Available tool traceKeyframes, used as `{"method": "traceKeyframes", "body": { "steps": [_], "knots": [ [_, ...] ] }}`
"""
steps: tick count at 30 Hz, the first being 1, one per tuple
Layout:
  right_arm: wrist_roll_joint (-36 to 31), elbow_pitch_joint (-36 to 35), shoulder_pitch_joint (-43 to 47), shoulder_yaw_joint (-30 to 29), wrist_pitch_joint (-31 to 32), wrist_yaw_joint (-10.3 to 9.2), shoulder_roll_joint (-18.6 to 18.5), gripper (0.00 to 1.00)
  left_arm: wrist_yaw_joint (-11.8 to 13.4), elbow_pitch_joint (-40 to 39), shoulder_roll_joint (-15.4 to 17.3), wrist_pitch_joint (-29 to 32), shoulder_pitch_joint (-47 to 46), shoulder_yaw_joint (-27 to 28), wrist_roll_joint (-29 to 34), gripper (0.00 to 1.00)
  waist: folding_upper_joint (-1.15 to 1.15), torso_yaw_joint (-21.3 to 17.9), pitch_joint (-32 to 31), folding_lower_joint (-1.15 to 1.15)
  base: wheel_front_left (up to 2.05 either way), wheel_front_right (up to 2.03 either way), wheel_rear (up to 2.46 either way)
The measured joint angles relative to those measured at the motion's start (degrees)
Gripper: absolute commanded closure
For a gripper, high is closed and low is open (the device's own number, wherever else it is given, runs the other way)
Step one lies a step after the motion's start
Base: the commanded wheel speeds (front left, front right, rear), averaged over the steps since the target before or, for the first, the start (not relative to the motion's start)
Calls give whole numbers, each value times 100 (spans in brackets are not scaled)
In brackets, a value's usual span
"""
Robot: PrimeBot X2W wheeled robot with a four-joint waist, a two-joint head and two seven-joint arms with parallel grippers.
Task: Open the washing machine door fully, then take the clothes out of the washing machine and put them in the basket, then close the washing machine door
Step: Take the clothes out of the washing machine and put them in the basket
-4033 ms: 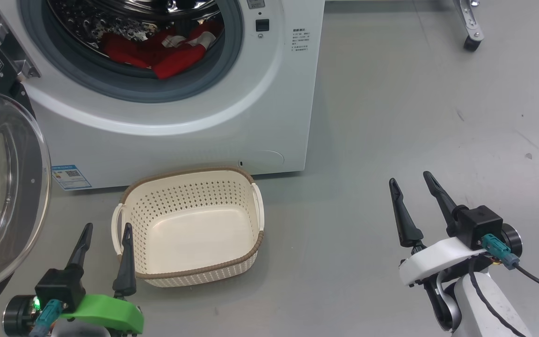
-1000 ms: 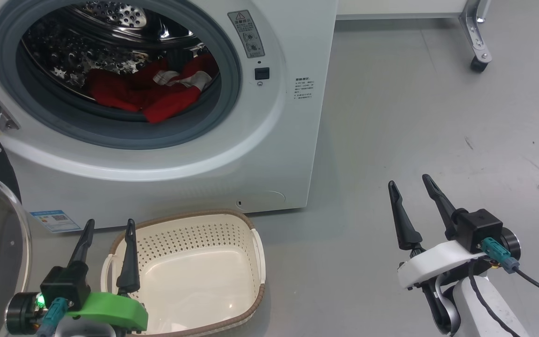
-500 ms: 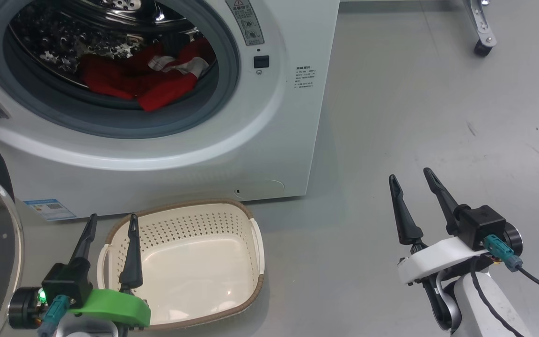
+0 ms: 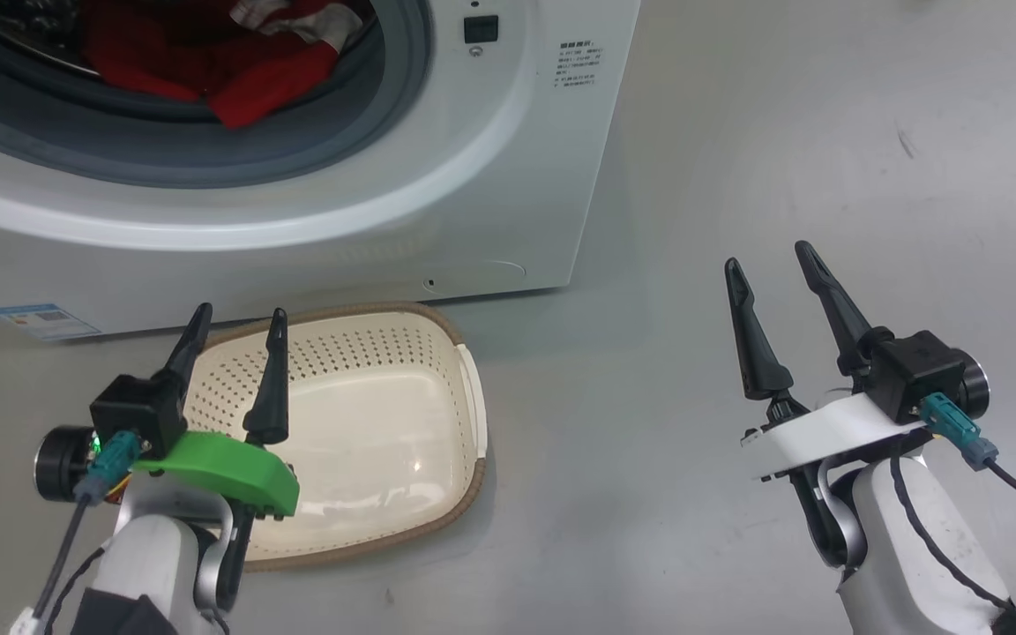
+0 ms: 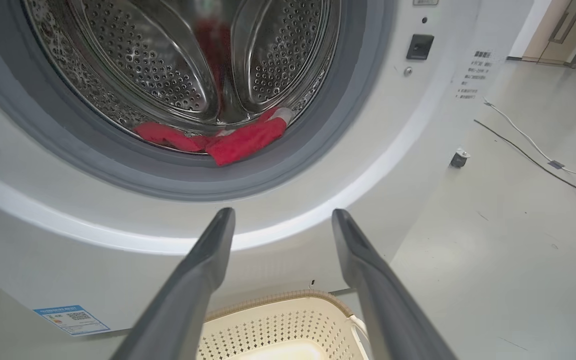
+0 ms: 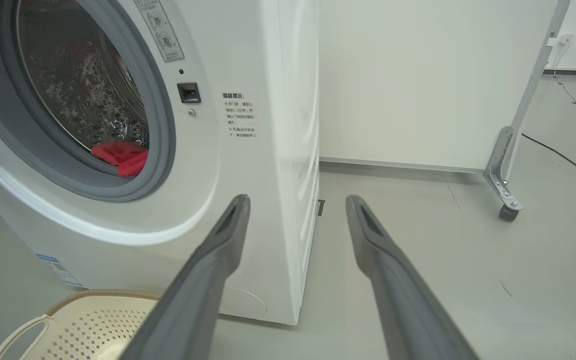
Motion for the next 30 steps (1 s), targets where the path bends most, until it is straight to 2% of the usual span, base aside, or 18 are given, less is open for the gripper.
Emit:
{"method": "traceKeyframes", "body": {
  "steps": [10,15,24,30],
  "knots": [
    [81,-244,-309,229,0,-44,-2,0,-179,568,42,712,-1256,187,-388,0,0,-152,721,0,0,0,0],
    [215,-405,-568,326,0,-59,-5,0,-223,603,302,1055,-2148,405,-453,0,0,-289,1120,0,0,0,0],
    [602,-708,-1037,559,0,-244,-10,0,-226,531,932,1514,-3709,792,-502,0,0,-621,1842,0,0,0,0],
    [870,-782,-1298,737,0,-299,-10,0,-226,739,1241,1728,-4360,943,-502,0,0,-908,2270,0,0,0,0]
  ]
}}
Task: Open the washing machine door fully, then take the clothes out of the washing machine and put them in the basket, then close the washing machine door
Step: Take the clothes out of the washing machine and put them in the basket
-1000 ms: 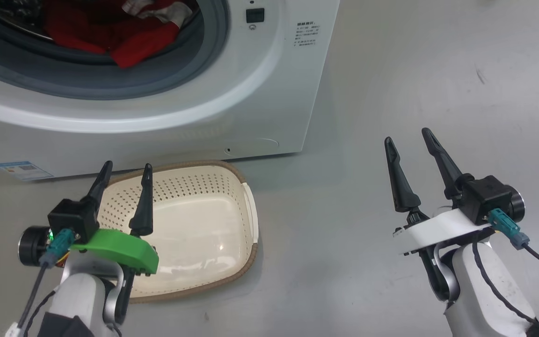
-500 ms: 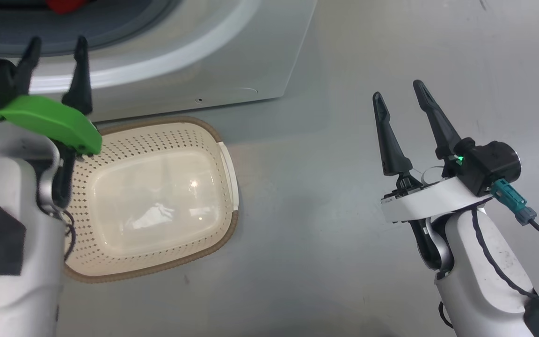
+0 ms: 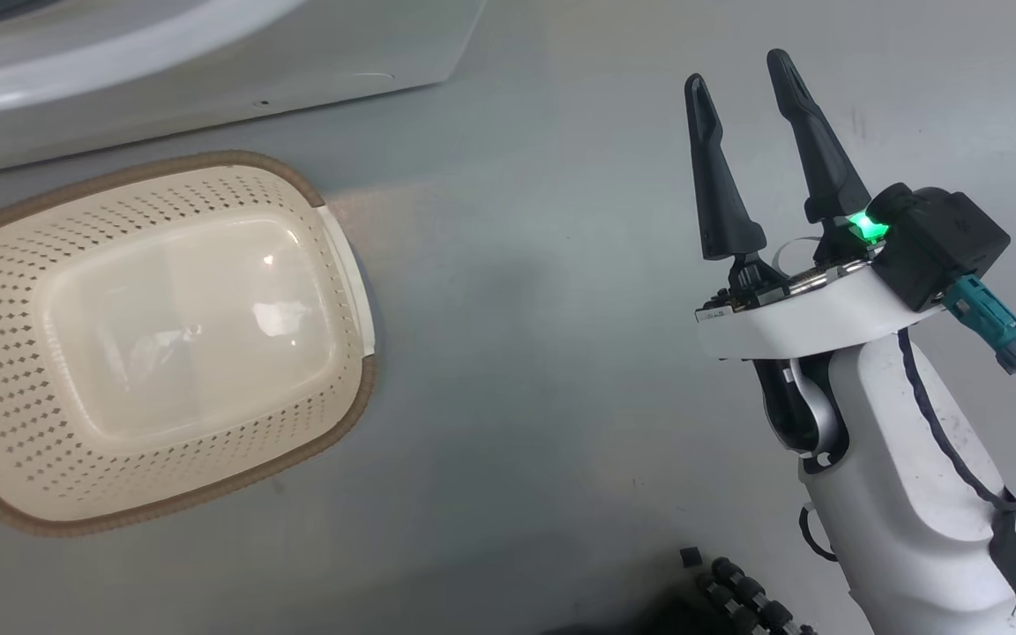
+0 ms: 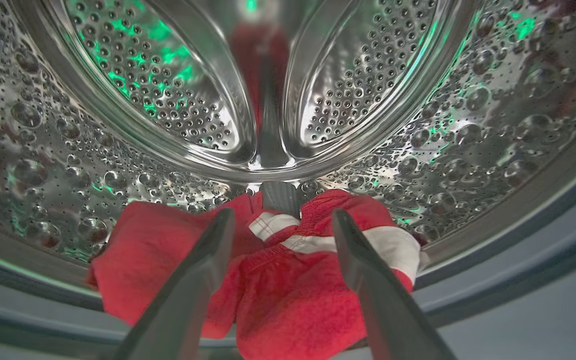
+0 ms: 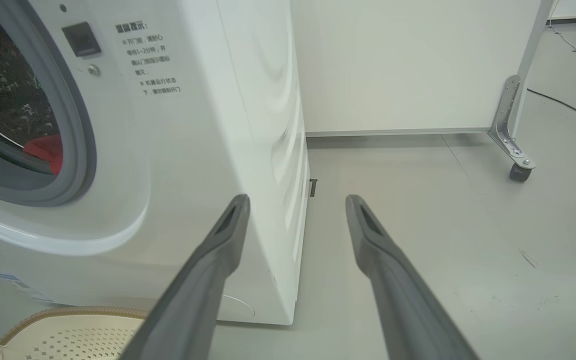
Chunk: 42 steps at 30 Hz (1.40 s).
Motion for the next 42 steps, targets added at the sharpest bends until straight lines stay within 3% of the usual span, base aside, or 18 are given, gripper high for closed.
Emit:
{"method": "traceKeyframes", "body": {
  "steps": [12,23,25,26,33,42],
  "knots": [
    [157,-7,-182,182,0,-156,3,0,-8,708,260,240,-652,118,-49,0,0,-622,510,0,0,0,0],
    [157,25,-224,213,0,-211,7,0,-51,1278,314,588,-908,-21,-46,0,0,-723,586,-1,0,0,0],
    [157,29,-226,214,0,-236,7,0,-51,1355,335,677,-958,-58,-42,56,0,-717,580,-1,0,0,0],
    [157,32,-227,215,0,-248,7,0,-51,1394,338,706,-985,-80,-41,100,0,-714,579,-1,0,0,0],
    [155,58,-237,219,0,-250,7,0,-56,1550,341,723,-1073,-192,75,100,0,-696,561,-1,0,0,0],
    [67,127,-238,178,0,-259,5,0,-56,1662,263,235,-1053,-229,136,100,0,-609,451,-1,0,0,0]
  ]
}}
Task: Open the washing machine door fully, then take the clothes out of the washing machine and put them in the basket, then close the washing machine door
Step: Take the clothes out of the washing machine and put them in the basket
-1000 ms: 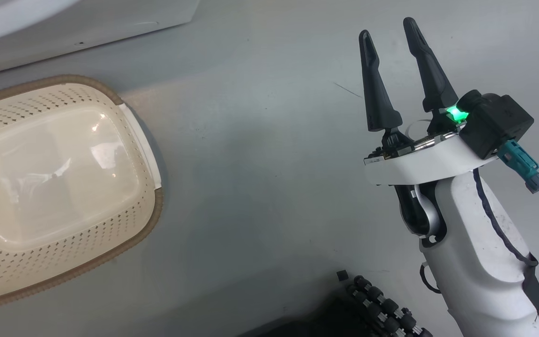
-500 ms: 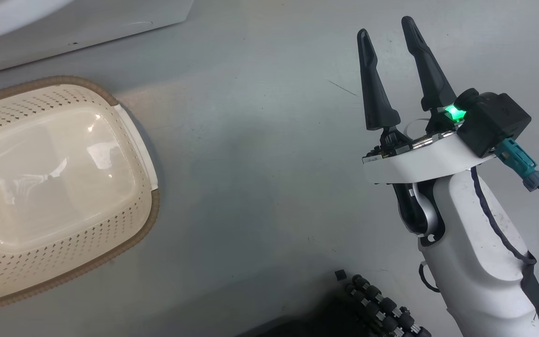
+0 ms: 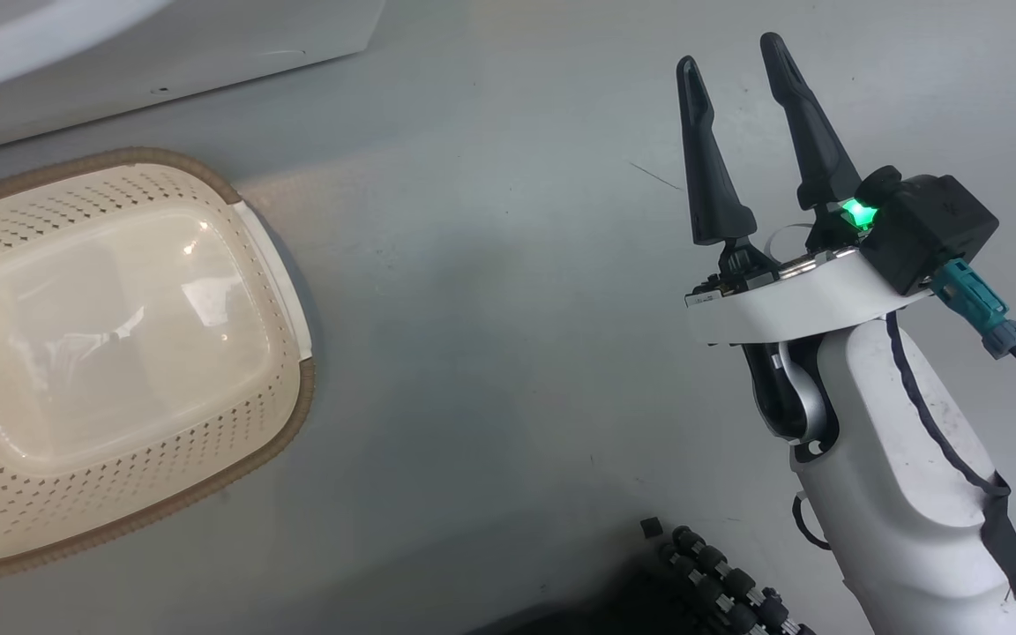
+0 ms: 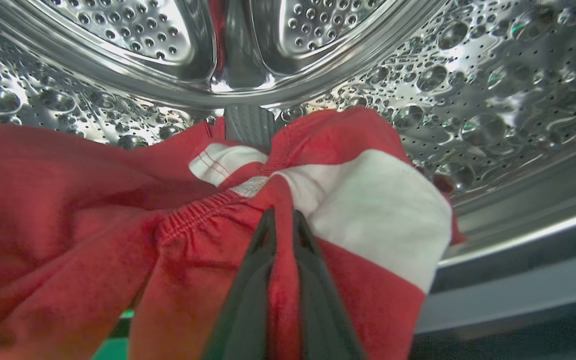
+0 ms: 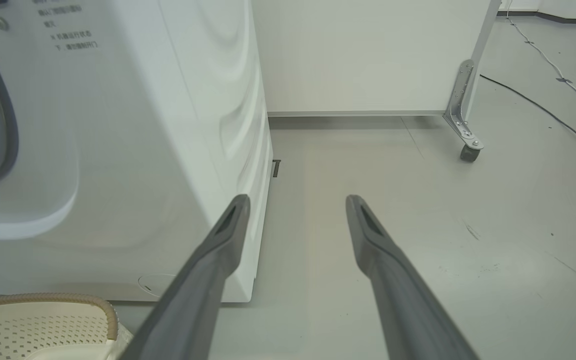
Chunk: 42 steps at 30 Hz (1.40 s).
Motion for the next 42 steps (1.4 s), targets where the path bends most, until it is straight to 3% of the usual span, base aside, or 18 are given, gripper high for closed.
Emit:
{"method": "traceKeyframes", "body": {
  "steps": [12,30,42],
  "knots": [
    [-176,138,1,-34,0,11,0,0,10,-40,-182,-1037,512,-116,190,100,0,217,-285,0,0,0,0],
    [-560,498,279,-266,0,69,-4,0,312,-243,-853,-2529,1918,-157,278,100,0,617,-1005,0,0,0,0],
    [-782,740,700,-425,0,170,-7,0,556,-983,-1168,-2682,2683,-165,378,100,0,930,-1679,-1,0,0,0]
  ]
}}
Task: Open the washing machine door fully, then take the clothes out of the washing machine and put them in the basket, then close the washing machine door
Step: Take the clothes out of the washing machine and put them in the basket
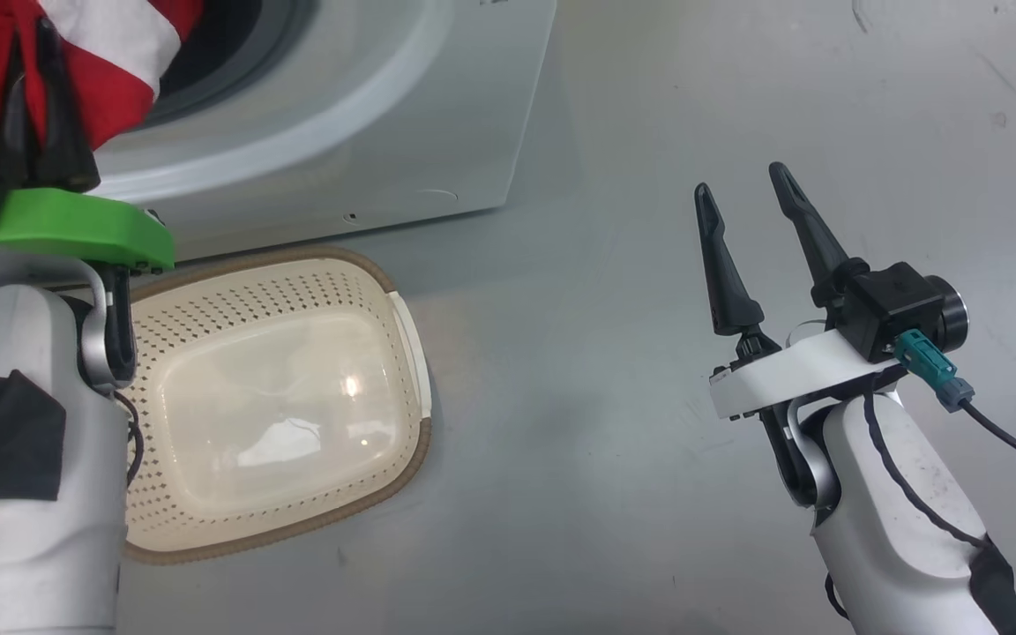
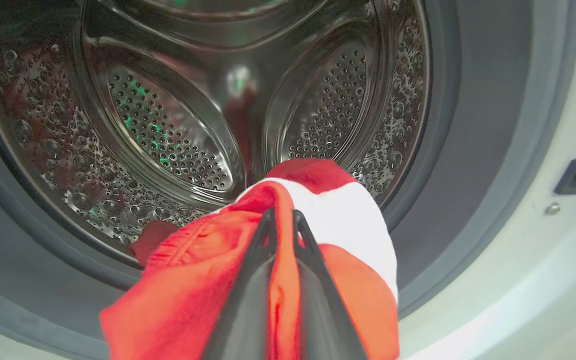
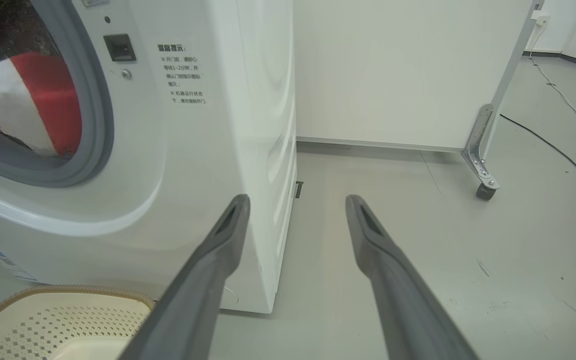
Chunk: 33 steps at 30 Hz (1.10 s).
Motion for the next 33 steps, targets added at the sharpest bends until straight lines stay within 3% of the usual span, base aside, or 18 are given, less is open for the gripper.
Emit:
{"method": "traceKeyframes", "body": {
  "steps": [8,20,27,33],
  "knots": [
    [-5,89,180,-42,0,60,-1,0,163,-1051,-121,1,384,130,159,100,0,141,-502,0,0,0,0],
    [-4,124,404,-109,0,101,-1,0,209,-2458,-211,-1,888,152,435,100,0,308,-1079,0,0,0,0],
    [-4,121,531,-131,0,113,-3,0,214,-2773,-247,-4,1516,68,455,100,0,360,-1281,0,0,0,0],
    [1,83,593,-129,0,116,-4,0,216,-2566,-342,-1,2294,-109,388,100,0,346,-1305,0,0,0,0]
  ]
}}
